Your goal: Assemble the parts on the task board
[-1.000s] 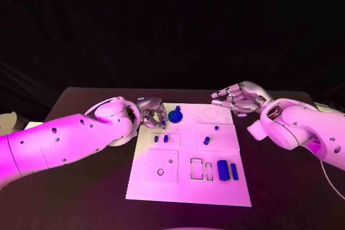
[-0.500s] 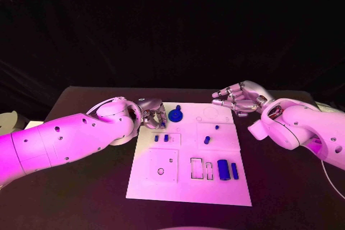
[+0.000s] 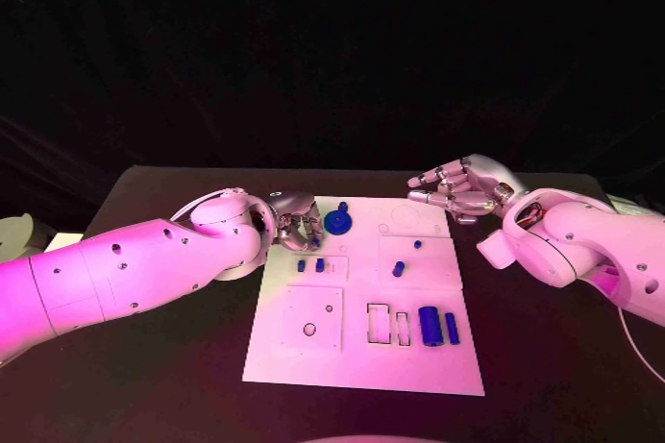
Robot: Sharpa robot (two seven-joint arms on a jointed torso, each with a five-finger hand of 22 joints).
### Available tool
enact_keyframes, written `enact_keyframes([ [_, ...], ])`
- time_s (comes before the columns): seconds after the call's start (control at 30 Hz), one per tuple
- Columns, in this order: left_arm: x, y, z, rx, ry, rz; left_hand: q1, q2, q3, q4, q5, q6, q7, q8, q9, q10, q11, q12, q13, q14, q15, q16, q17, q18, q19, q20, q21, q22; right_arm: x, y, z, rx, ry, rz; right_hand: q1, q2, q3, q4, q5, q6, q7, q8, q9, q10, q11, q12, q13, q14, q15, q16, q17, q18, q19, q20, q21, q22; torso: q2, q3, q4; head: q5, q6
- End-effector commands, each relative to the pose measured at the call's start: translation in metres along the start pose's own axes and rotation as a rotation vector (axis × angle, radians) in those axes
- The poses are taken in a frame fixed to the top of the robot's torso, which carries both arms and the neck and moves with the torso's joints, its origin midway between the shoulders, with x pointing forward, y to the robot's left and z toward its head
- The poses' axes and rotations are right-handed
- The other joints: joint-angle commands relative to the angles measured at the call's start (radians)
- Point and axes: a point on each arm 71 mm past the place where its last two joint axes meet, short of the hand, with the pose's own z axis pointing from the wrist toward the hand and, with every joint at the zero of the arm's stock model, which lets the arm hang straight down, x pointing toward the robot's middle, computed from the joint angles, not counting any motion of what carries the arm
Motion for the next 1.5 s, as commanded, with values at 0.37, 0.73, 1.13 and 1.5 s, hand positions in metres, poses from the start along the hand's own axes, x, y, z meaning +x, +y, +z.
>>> enact_keyframes([
  [0.37,0.007,0.001,0.002,-0.015,0.043,0.009,-0.016,-0.007,0.005,-0.005,-0.003,0.0,-0.002,-0.009,-0.003,0.007,0.002,-0.007,0.001,0.037,0.006,0.004,0.0,-0.006,0.041,-0.001,0.003,0.0,0.002,0.001,0.0,-0.011,0.017,-0.002,0.003,0.009,-0.004,-0.001,0.006,0.001,0.002,0.004,0.001,-0.005,-0.002,0.004,0.001,0.063,0.0,-0.003,0.086,0.009,-0.005,-0.002,-0.005,-0.001,-0.001,-0.0001,0.0008,-0.002,-0.003],
  [0.73,0.008,0.004,0.002,-0.044,0.054,0.012,-0.052,-0.039,-0.01,-0.011,-0.004,-0.127,0.024,-0.019,-0.054,-0.121,0.034,-0.013,-0.007,0.029,0.031,-0.001,-0.029,-0.006,0.034,0.015,-0.027,-0.018,0.001,0.0,0.0,-0.009,0.015,-0.003,0.003,0.009,-0.004,-0.001,0.006,0.001,0.002,0.004,0.001,-0.005,-0.002,0.004,0.001,0.063,0.0,-0.003,0.086,0.009,-0.005,-0.002,-0.005,-0.001,-0.001,0.0,0.0003,0.0,-0.002],
  [1.13,0.007,0.008,0.001,-0.058,0.046,0.009,-0.04,-0.026,-0.073,-0.029,-0.003,-0.182,0.035,-0.016,-0.068,-0.205,0.046,-0.011,-0.007,0.024,0.04,-0.001,-0.051,0.0,0.034,0.026,-0.056,-0.038,-0.001,-0.005,0.0,0.021,0.022,-0.033,0.014,0.016,-0.008,-0.008,0.005,-0.001,0.003,0.004,0.001,-0.083,-0.001,-0.153,-0.114,0.049,0.002,-0.036,0.041,0.015,-0.02,-0.001,-0.025,-0.032,-0.001,-0.0001,0.0006,0.0,0.0],
  [1.5,-0.006,0.026,-0.015,0.005,-0.047,-0.348,-0.02,0.004,-0.141,-0.031,0.0,-0.18,0.028,-0.009,-0.065,-0.233,0.045,-0.003,-0.005,0.018,0.04,-0.005,-0.076,0.001,0.034,0.031,-0.052,-0.034,-0.004,-0.014,-0.001,0.027,0.066,-0.445,0.219,0.037,0.14,-0.067,-0.034,0.082,0.009,0.022,0.004,-0.193,0.014,-0.696,-0.627,0.034,0.013,-0.134,-0.076,0.026,-0.027,0.003,-0.069,-0.095,-0.002,0.0004,0.0003,-0.005,0.008],
])
